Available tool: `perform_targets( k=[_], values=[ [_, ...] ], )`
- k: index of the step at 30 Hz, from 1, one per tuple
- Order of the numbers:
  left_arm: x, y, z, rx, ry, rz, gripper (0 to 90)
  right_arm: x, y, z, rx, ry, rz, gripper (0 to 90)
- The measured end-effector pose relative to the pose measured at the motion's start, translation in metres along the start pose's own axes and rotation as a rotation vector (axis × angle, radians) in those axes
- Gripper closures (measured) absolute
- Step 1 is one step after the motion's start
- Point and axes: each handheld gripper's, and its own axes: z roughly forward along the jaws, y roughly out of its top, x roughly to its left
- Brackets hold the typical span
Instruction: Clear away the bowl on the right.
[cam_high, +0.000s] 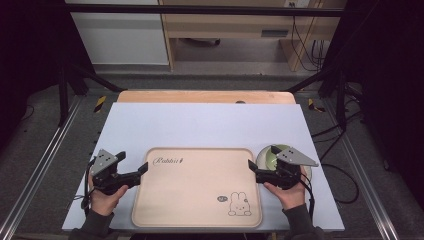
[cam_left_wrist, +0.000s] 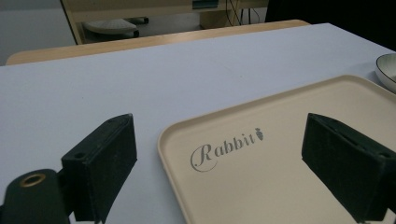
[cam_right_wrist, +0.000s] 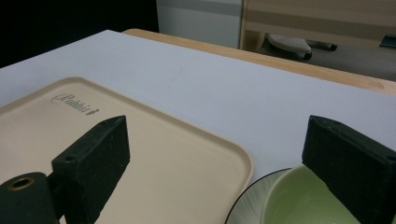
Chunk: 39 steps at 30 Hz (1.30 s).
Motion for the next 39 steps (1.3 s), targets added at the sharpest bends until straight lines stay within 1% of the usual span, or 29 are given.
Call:
perform_targets(
  k=[8,10,13,15,21,22,23,29,31,32,39],
  values=[
    [-0.001,-0.001,0.001,0.008,-0.003,0.002,10.0,-0.002,0.000,-0.004,0.006,-0.011,-0.002,7.8],
    [-0.001,-0.002,0.002,0.009,-0.002,-0.001,10.0,-0.002,0.000,-0.005,0.002,-0.013,0.004,7.7],
    [0.000,-0.002,0.002,0.009,-0.001,-0.001,10.0,-0.004,0.001,-0.007,-0.003,-0.020,0.001,7.8],
    [0.000,-0.002,0.002,0.012,0.000,-0.004,10.0,-0.005,0.001,-0.009,-0.014,-0.031,0.005,7.9],
    [0.000,-0.003,0.003,0.014,0.001,-0.003,10.0,-0.010,0.002,-0.012,-0.013,-0.051,0.000,7.7],
    [0.001,-0.003,0.003,0.013,0.001,-0.005,10.0,-0.010,0.003,-0.013,-0.013,-0.057,0.010,7.7],
    [0.001,-0.003,0.002,0.012,0.001,-0.005,10.0,-0.011,0.003,-0.014,-0.014,-0.063,0.006,7.7],
    [0.001,-0.002,0.001,0.004,-0.003,-0.003,10.2,-0.017,0.004,-0.019,-0.017,-0.091,0.021,7.7],
    [0.001,-0.002,0.001,0.004,-0.003,-0.002,10.2,-0.019,0.004,-0.021,-0.019,-0.095,0.020,7.6],
    [0.001,-0.002,0.001,0.005,-0.002,-0.001,10.2,-0.019,0.004,-0.022,-0.019,-0.094,0.028,7.6],
    [0.002,-0.003,0.000,0.005,0.001,-0.003,10.1,-0.025,0.008,-0.027,-0.018,-0.119,0.034,7.0]
  ],
)
